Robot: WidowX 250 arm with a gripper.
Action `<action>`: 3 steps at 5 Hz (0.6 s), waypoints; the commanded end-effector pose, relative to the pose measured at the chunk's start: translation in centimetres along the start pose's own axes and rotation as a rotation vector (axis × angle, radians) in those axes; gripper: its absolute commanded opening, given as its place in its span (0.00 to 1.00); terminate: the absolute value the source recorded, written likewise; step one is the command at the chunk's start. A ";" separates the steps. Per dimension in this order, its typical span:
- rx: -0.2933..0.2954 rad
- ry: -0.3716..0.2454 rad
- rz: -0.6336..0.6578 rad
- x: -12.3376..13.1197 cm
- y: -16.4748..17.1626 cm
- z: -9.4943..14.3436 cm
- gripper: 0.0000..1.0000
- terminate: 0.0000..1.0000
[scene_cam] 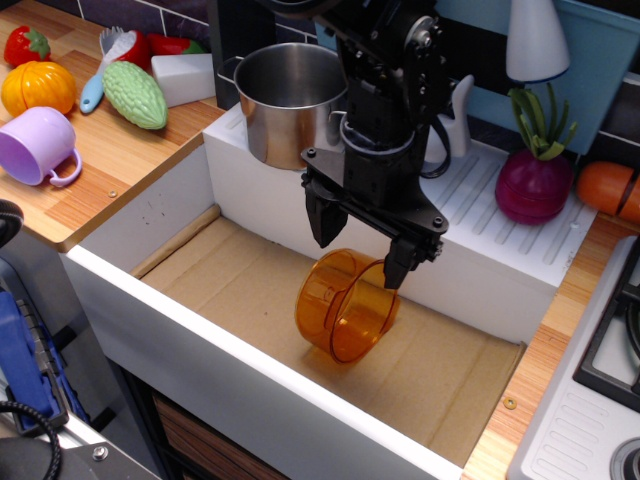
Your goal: Flip orange pot upright in sink
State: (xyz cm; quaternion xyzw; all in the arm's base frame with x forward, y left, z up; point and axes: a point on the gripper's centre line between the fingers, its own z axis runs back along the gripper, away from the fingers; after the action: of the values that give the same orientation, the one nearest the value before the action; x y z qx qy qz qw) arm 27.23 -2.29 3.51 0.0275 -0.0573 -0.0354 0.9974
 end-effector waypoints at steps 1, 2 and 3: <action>0.000 0.000 0.000 0.0 0.0 0.0 1.00 0.00; -0.007 -0.030 -0.014 0.9 0.1 -0.9 1.00 0.00; -0.007 -0.054 -0.025 1.2 0.2 -1.5 1.00 0.00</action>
State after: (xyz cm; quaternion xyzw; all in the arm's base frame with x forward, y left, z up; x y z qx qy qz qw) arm 28.35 -2.17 1.08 0.0279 -0.0765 -0.0572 0.9950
